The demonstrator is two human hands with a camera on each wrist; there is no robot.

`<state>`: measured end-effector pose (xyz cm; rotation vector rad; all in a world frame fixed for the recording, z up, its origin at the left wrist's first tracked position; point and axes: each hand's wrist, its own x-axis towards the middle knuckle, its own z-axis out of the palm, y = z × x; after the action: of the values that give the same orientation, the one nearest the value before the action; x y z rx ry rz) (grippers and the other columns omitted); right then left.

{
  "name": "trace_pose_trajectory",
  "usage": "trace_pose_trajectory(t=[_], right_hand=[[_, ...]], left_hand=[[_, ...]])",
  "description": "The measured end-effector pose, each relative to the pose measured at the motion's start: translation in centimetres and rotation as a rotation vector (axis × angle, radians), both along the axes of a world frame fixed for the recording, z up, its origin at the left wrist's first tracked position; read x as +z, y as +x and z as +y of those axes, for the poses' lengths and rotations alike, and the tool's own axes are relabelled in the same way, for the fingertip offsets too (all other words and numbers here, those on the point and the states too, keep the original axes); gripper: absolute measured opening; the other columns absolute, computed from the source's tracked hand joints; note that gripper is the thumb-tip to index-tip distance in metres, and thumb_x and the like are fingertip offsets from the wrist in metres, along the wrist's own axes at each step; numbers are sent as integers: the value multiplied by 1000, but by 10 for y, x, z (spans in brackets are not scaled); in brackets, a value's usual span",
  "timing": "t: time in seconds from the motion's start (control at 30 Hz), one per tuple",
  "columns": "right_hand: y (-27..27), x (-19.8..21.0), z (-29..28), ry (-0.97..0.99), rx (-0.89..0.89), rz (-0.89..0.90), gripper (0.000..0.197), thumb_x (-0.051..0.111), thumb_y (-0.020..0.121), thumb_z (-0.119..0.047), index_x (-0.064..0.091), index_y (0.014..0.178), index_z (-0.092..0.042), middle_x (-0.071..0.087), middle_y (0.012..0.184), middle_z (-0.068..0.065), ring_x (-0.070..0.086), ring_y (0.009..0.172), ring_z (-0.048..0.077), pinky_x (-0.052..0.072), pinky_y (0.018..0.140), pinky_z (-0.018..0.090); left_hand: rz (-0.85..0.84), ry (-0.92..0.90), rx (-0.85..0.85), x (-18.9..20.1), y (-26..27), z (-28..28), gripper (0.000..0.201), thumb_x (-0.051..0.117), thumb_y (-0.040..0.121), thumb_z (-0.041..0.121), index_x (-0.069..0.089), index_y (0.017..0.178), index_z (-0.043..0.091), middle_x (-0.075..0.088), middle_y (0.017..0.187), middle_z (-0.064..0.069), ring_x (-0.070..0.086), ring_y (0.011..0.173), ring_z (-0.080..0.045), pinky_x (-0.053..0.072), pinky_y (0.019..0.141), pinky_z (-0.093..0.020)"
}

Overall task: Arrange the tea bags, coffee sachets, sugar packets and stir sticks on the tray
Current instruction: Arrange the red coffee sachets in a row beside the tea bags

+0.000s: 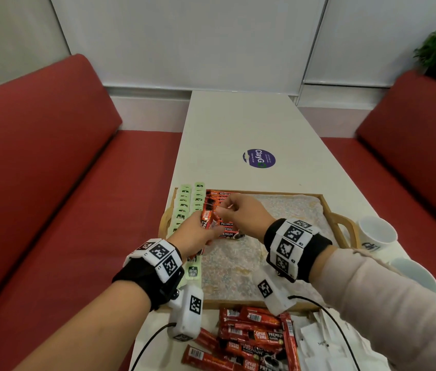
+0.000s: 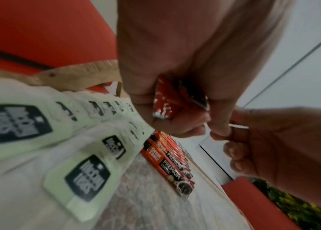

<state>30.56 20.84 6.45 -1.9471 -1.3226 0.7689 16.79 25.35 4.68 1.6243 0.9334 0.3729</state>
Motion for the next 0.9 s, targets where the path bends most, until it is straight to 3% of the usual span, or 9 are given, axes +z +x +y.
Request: trace_pose_trajectory(t=[0.17,0.27,0.37,0.47,0.57,0.63,0.7,0.77,0.9], right_hand=[[-8,1,-4,8,-31,94,20,68,84,-23,52,73,-21,57,72,-2,57,71,18,45,64,31],[-9,3,-9,50,-52,207,19,66,86,-15,53,73,-22,60,74,2,58,70,20,43,57,27],[-10,7,-14,101,-61,299,20,63,89,-10,56,72,-19,61,71,0,56,62,14,41,50,20],[-10,9,-16,122,-90,399,19,60,90,-8,58,73,-16,63,75,3,59,64,15,48,56,22],[-9,7,-16,123,-131,450,20,56,93,-6,57,74,-13,61,72,6,54,59,18,48,56,27],[-7,6,-14,149,-173,451,21,55,94,-6,55,73,-12,58,68,6,50,54,16,45,52,26],[-3,6,-12,187,-204,426,22,57,92,-5,55,72,-13,56,66,3,47,51,12,41,49,22],[3,6,-10,198,-187,353,20,62,89,-5,57,71,-14,56,65,2,46,49,11,40,49,22],[6,5,-8,150,-130,294,25,76,76,-5,54,72,-16,58,62,2,51,52,13,43,53,28]], left_hand=[[-13,99,-113,8,4,-13,27,70,83,6,52,94,23,56,81,12,57,60,12,41,53,-6],[-47,116,-125,11,4,-17,39,71,80,2,45,84,31,56,81,13,54,55,19,41,52,-3],[-89,99,-120,9,7,-20,38,73,77,-2,50,86,26,60,76,11,58,57,14,43,57,-7],[-136,82,-83,10,7,-22,37,76,74,-1,53,88,25,65,77,10,63,64,9,49,64,-12],[-146,38,-64,4,10,-18,45,83,70,17,57,106,18,70,90,2,67,79,-10,53,66,-23],[-130,24,-21,2,9,-17,50,82,71,31,54,110,19,68,93,3,63,75,-8,48,57,-22],[-111,4,32,1,6,-15,61,76,71,51,51,117,21,65,106,2,60,85,-8,45,62,-23],[-124,-14,116,1,2,-13,62,70,75,53,47,124,21,61,109,5,58,91,-7,41,63,-22],[-208,45,219,5,-2,-8,45,72,83,18,52,123,16,57,80,8,53,51,10,37,43,-6]])
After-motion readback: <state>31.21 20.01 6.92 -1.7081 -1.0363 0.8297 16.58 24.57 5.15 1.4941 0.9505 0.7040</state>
